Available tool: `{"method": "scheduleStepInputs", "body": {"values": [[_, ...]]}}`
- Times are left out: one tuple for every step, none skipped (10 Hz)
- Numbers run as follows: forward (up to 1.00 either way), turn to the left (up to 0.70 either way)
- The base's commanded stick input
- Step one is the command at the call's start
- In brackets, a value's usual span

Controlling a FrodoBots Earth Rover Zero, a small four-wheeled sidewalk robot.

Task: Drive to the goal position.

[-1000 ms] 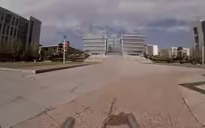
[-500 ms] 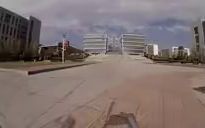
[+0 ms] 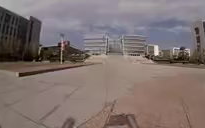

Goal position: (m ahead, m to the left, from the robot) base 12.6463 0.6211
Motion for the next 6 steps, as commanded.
{"method": "scheduleStepInputs", "body": {"values": [[1.00, 0.00], [1.00, 0.00], [1.00, 0.00], [1.00, 0.00], [1.00, 0.00], [1.00, 0.00]]}}
